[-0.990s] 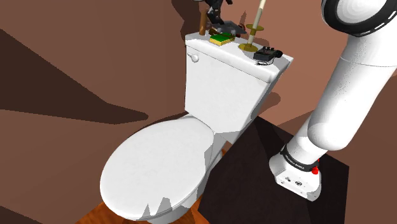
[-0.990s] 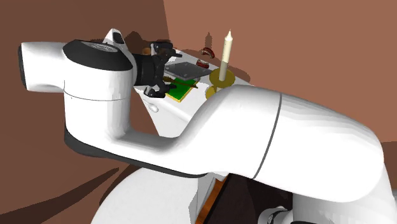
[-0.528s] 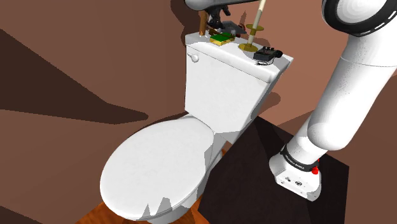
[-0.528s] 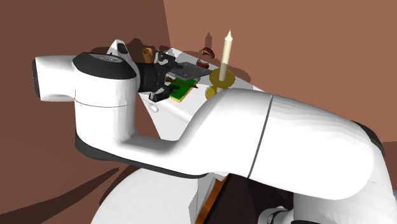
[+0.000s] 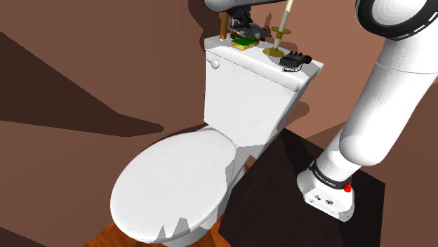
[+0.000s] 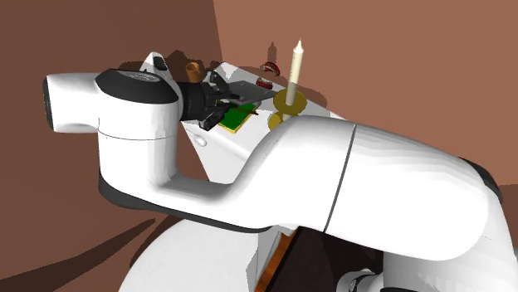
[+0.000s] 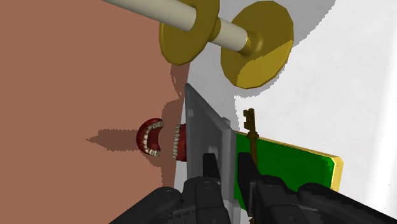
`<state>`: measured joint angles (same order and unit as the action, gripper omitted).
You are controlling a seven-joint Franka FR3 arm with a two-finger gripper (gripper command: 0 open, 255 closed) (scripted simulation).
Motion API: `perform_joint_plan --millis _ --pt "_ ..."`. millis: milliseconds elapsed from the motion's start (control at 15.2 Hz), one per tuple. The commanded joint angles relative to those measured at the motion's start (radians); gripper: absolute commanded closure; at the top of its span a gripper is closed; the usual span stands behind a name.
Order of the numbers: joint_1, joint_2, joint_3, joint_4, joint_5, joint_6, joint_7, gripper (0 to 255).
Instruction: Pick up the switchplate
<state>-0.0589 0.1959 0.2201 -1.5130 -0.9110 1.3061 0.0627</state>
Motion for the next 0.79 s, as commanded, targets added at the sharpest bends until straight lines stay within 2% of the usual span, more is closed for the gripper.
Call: perform_joint_plan --millis 0,726 --pt "0.000 0.004 0.000 0.004 -0.001 -0.001 -0.001 255" --pt "0.020 0.030 0.001 0.171 -0.038 -0.100 -0.107 255"
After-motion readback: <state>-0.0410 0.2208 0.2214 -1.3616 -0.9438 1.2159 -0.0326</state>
